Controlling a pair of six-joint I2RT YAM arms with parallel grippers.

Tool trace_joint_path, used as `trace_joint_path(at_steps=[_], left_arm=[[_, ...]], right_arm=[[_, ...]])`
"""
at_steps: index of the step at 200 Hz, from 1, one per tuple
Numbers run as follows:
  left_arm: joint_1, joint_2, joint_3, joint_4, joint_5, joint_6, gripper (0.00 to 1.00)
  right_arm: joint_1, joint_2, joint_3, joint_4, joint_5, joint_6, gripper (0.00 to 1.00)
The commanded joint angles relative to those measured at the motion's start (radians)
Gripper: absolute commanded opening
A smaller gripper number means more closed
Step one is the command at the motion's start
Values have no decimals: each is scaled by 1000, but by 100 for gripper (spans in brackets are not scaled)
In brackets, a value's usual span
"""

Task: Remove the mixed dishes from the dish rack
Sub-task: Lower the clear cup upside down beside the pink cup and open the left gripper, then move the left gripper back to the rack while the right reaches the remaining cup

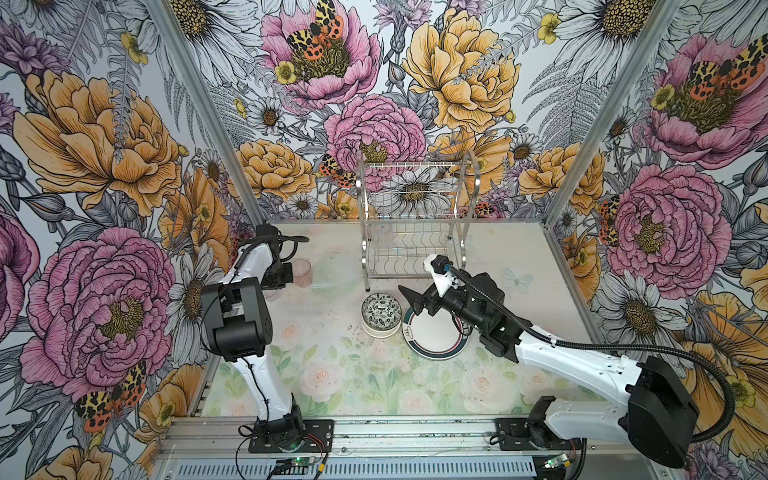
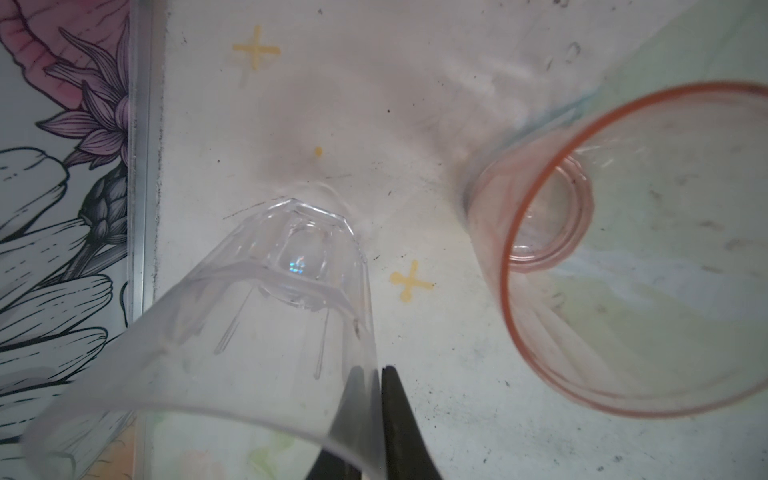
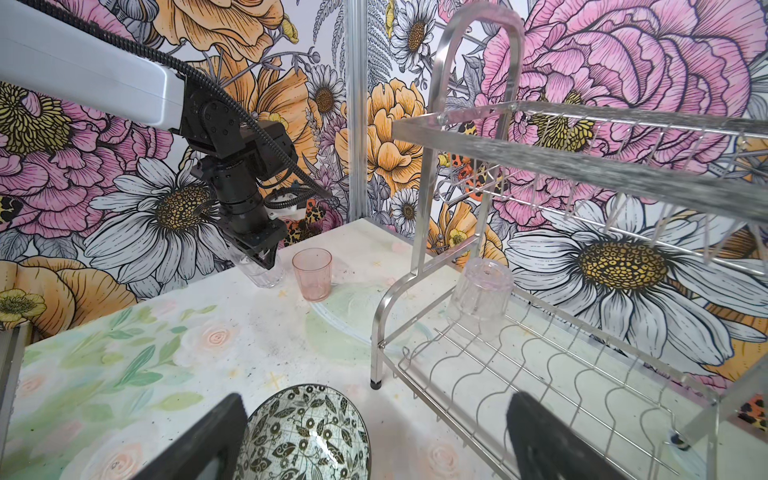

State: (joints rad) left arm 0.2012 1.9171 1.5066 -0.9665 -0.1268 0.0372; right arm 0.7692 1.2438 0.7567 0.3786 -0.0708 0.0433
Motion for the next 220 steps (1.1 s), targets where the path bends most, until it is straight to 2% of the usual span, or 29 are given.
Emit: trace_joint_path(at_steps=[1, 15, 49, 123, 133, 172, 220], left_arm=[[5, -1, 32, 18, 22, 12, 15], [6, 0, 33, 18, 15, 14, 16], [8, -11, 38, 18, -5, 14, 28], [-17, -87, -13, 40, 0, -28, 70], [-22, -144, -42, 60, -2, -35, 75], [-29, -240, -119, 119, 27, -57, 81], [-69, -428, -255, 242, 34, -86, 88]], right_arm=[[8, -6, -6, 32, 16, 10, 100], [8, -5, -9, 34, 16, 18, 100], [8, -12, -13, 34, 19, 14, 100], [9, -6, -8, 40, 14, 12, 100], [9, -7, -8, 39, 15, 9, 100], [9, -9, -11, 42, 12, 4, 100], [9, -25, -21, 34, 12, 4, 100]])
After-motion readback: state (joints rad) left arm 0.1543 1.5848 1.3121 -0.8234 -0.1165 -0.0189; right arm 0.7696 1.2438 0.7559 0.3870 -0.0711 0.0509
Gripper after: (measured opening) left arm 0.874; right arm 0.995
